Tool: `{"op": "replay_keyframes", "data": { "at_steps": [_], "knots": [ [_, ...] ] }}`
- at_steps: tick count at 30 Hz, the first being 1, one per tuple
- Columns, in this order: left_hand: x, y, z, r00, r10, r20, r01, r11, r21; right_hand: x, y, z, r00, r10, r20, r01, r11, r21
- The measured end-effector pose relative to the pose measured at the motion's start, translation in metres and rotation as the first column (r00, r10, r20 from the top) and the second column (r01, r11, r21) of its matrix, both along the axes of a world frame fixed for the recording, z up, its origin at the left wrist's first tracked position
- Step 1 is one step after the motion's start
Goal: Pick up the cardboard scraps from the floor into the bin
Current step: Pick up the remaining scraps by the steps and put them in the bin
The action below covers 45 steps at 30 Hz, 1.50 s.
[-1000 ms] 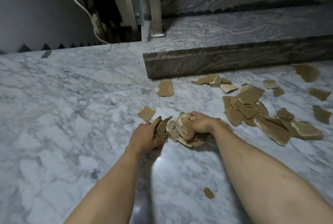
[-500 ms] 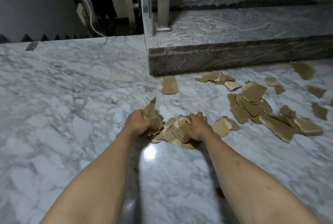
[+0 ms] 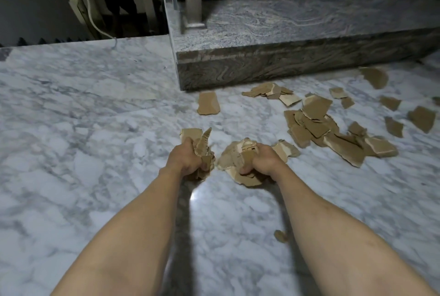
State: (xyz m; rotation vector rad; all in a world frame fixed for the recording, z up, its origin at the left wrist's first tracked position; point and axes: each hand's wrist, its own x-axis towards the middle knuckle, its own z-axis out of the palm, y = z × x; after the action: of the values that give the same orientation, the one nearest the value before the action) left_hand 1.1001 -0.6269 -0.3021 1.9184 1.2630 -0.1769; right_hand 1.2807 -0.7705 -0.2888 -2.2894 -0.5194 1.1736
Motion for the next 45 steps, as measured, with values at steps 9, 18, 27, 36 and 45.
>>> {"op": "replay_keyframes", "data": {
  "at_steps": [9, 18, 27, 36, 45],
  "knots": [
    [0.005, 0.014, 0.014, 0.957, 0.210, 0.202, -0.168, 0.964, -0.204, 0.076, -0.038, 0.035, 0.986, -0.167, 0.015, 0.166, 0.986, 0.018],
    [0.042, 0.009, 0.006, 0.966, 0.163, -0.200, -0.139, 0.982, 0.130, 0.074, -0.031, -0.002, 0.949, 0.155, 0.275, -0.057, 0.941, -0.334],
    [0.047, 0.018, -0.004, 0.985, 0.110, -0.133, -0.094, 0.988, 0.120, 0.069, -0.037, -0.003, 0.971, -0.020, 0.239, 0.058, 0.986, -0.155],
    [0.048, 0.014, -0.003, 0.988, -0.026, -0.151, 0.062, 0.969, 0.239, 0.046, -0.068, 0.009, 0.998, -0.060, 0.017, 0.060, 0.998, 0.007],
    [0.046, 0.006, 0.006, 0.992, -0.094, -0.082, 0.110, 0.968, 0.227, -0.014, -0.146, 0.019, 0.950, 0.286, -0.121, -0.309, 0.914, -0.262]
  ]
}}
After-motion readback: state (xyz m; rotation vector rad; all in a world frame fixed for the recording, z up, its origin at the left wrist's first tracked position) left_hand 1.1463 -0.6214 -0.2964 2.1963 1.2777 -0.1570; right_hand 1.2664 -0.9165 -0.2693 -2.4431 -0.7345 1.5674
